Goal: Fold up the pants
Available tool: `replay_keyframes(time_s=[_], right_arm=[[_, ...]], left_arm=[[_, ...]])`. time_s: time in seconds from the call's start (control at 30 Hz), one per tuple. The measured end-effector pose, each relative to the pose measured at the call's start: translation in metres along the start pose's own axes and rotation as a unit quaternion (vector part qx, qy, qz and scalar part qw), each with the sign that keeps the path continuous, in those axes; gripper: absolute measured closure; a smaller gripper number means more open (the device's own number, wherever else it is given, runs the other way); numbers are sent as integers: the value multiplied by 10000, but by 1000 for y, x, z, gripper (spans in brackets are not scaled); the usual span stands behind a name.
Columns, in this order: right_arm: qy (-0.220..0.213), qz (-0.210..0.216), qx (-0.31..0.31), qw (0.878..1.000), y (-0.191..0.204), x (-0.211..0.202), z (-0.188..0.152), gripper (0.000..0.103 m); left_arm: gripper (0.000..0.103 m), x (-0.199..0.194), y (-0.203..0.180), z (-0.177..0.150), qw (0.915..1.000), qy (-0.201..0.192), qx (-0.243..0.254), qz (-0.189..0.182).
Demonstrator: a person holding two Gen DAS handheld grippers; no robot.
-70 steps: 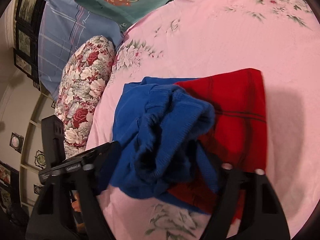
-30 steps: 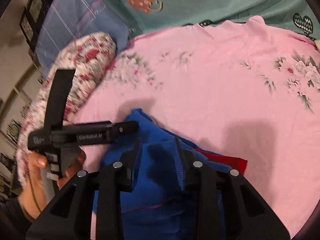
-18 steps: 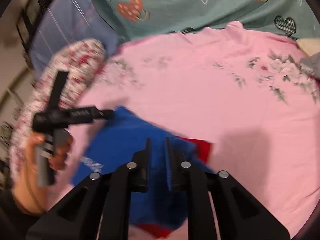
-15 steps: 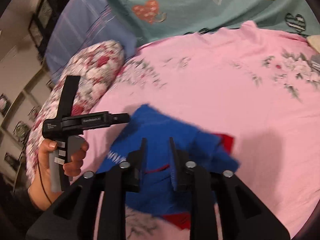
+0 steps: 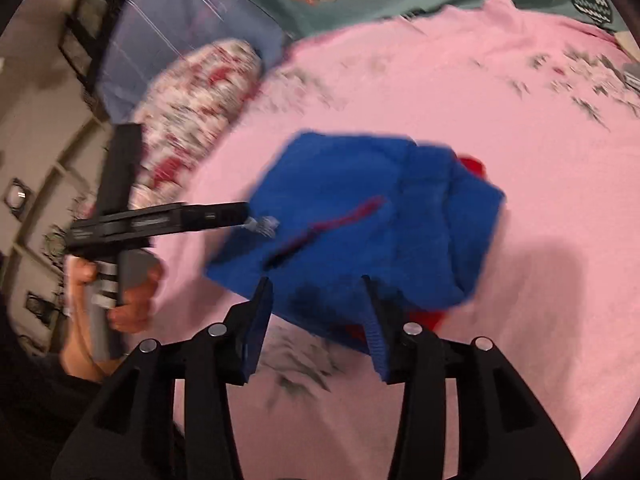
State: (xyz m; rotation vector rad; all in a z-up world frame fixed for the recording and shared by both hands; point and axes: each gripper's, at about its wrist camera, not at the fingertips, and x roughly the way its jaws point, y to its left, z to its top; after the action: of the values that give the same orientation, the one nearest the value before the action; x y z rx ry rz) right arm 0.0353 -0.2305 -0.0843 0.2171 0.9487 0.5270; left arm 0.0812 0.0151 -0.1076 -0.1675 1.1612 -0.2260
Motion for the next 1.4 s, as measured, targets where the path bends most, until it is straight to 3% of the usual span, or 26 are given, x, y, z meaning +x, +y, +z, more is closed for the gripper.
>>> replay_keyframes(time_s=[0.03, 0.1, 0.2, 0.23, 0.33, 0.43, 0.57, 0.63, 0.7, 0.77, 0.8, 0.83, 0.87, 0.9, 0.97, 1.03, 1.13, 1.2, 1.27, 1.4], right_arm=[[79, -220, 61, 9997, -6, 4, -2, 59], [78, 69, 300, 9995, -14, 0, -4, 58], [-176, -39, 162, 9997, -9, -17, -5, 42], [-308, -65, 198, 9993, -10, -22, -5, 42], [-737, 112, 639, 9952, -22, -35, -2, 40], [-1052, 125, 671, 9921, -23, -38, 0, 40], [-1140, 172, 622, 9914, -20, -28, 20, 43], [-1140, 152, 590, 9916, -21, -19, 36, 65], [-982, 241, 565, 9933, -20, -5, 50, 70], [-700, -25, 571, 9959, -24, 14, 60, 70], [-605, -227, 573, 9963, -29, 22, 63, 76], [-592, -370, 584, 9958, -35, 26, 64, 95], [-570, -490, 687, 9948, -45, 30, 64, 103], [-557, -391, 841, 9941, -51, 30, 61, 103], [-670, -142, 924, 9934, -52, 19, 55, 97], [-847, -114, 812, 9930, -46, 2, 46, 75], [-948, 235, 809, 9919, -44, -22, 29, 52], [-923, -63, 694, 9933, -41, -32, 19, 42], [-822, -397, 669, 9936, -42, -36, 9, 42], [-509, -85, 1106, 9925, -57, -27, -6, 42]], left_arm=[[2, -2, 0, -3, 9999, -110, 21, 8], [2, -8, 1, -3, 9998, -37, -66, -179], [2, -16, 5, 4, 9969, 67, -326, -707], [2, -21, 5, 8, 9962, 1, -375, -786], [2, -25, -1, 18, 9978, -179, -315, -557], [2, -21, -13, 34, 9985, -263, -216, -435], [2, -17, -34, 66, 9980, -588, 45, -207], [3, -7, -34, 79, 9977, -655, 119, 140], [4, 5, -26, 87, 9979, -572, -15, 299], [2, 21, -13, 92, 9982, -481, -82, 346], [2, 28, -7, 93, 9987, -390, -69, 310], [2, 32, 0, 94, 9993, -269, -203, 128], [2, 30, 5, 93, 9990, -206, -384, -17], [2, 26, 8, 92, 9985, -191, -501, -104], [2, 12, 9, 85, 9983, -237, -521, -127], [2, 0, 9, 75, 9977, -185, -590, -292], [2, -16, 5, 57, 9966, -194, -501, -625], [2, -21, 0, 49, 9969, -191, -347, -675], [2, -19, -3, 41, 9969, -154, -234, -733], [4, -1, -3, 37, 9960, 144, -126, -878]])
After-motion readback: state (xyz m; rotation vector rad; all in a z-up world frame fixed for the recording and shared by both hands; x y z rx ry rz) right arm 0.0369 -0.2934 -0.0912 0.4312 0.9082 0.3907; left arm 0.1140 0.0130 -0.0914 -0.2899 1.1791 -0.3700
